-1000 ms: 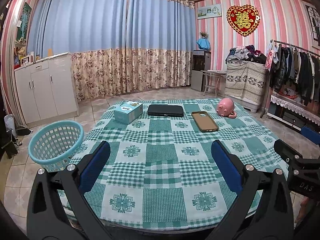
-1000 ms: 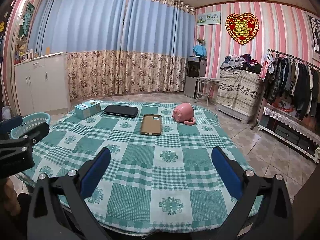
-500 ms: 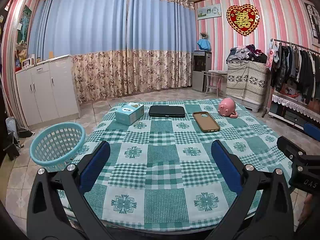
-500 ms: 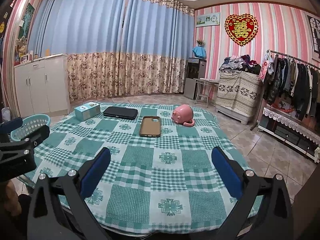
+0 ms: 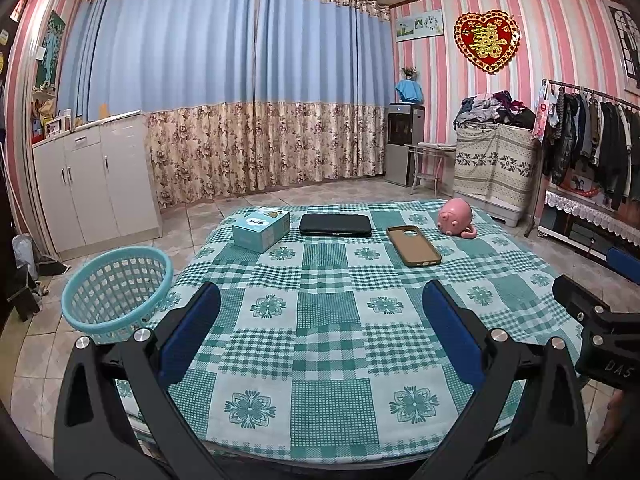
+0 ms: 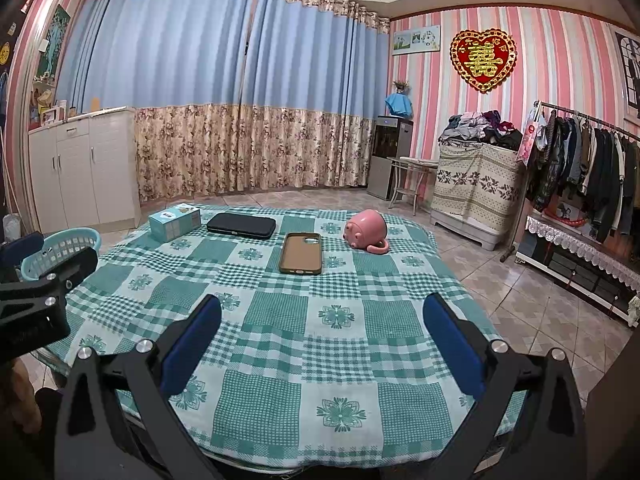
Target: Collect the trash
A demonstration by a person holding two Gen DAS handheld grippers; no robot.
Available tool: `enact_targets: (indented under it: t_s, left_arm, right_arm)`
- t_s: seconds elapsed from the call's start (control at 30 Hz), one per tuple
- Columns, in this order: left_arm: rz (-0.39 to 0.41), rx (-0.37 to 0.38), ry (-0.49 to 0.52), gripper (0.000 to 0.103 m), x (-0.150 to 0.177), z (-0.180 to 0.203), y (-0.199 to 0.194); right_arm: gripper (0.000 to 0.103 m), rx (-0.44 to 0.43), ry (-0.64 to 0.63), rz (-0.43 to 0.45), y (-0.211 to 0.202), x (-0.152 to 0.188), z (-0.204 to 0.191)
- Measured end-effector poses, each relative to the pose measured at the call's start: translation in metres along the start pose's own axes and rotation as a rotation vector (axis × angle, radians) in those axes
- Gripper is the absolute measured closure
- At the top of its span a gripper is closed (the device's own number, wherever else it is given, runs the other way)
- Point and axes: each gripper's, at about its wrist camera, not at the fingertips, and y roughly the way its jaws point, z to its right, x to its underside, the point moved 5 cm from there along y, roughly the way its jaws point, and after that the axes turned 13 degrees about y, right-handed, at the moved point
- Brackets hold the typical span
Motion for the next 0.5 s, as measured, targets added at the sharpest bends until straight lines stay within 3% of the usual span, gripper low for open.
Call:
enact_targets:
  t_s: [0.5]
  left_arm:
    - [0.002,-0.005,0.002,0.005,-0.0002,-0.0012,0.0008]
  right_arm:
    - [0.004,0.000,0.001,-0.002,0.0004,-0.0012,0.0002]
